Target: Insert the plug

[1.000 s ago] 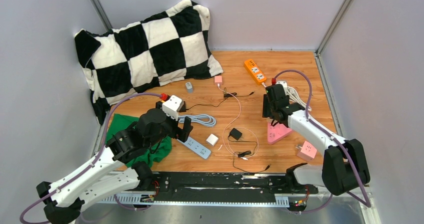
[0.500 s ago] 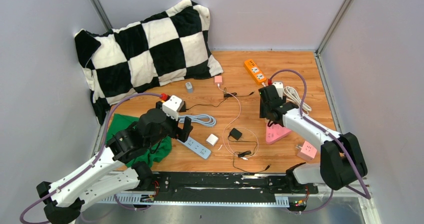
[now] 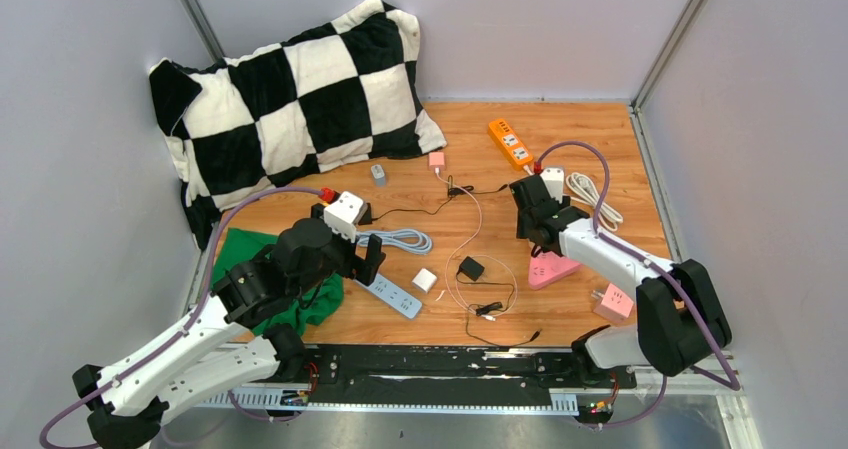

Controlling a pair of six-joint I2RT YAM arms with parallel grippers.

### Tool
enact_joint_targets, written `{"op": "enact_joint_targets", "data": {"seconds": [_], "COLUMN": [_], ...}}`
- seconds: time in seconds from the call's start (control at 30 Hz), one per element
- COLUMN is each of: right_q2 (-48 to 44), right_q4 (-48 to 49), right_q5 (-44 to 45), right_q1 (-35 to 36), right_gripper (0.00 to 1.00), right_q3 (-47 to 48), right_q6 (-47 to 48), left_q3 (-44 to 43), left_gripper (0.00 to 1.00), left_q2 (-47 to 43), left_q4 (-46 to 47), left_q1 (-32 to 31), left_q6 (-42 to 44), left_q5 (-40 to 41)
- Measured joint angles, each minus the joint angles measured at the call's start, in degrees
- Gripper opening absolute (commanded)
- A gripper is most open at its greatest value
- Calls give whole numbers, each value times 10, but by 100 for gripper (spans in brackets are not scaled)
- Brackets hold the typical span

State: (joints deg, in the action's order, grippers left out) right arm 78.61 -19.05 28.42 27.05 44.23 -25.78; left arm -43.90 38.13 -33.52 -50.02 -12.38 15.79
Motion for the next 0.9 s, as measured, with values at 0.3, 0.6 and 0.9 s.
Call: {"op": "enact_joint_targets", "data": {"seconds": [0.3,0.6,0.9], "right_q2": [-7,-8,-47], "right_q4": [-4,-35,-60], "right_q5": [3,-19,-55], "right_q1": [0,0,4], "right_gripper": [6,79,100], "right_q3": [10,28,71], "right_q6": [1,35,68], "left_q3": [0,0,0], "left_gripper": [100,100,100], "left_q2": [0,0,-1], "left_q4": [0,0,0], "left_q1": [0,0,0], "left_q6": [0,0,-6], "left_q5": [2,13,28]}}
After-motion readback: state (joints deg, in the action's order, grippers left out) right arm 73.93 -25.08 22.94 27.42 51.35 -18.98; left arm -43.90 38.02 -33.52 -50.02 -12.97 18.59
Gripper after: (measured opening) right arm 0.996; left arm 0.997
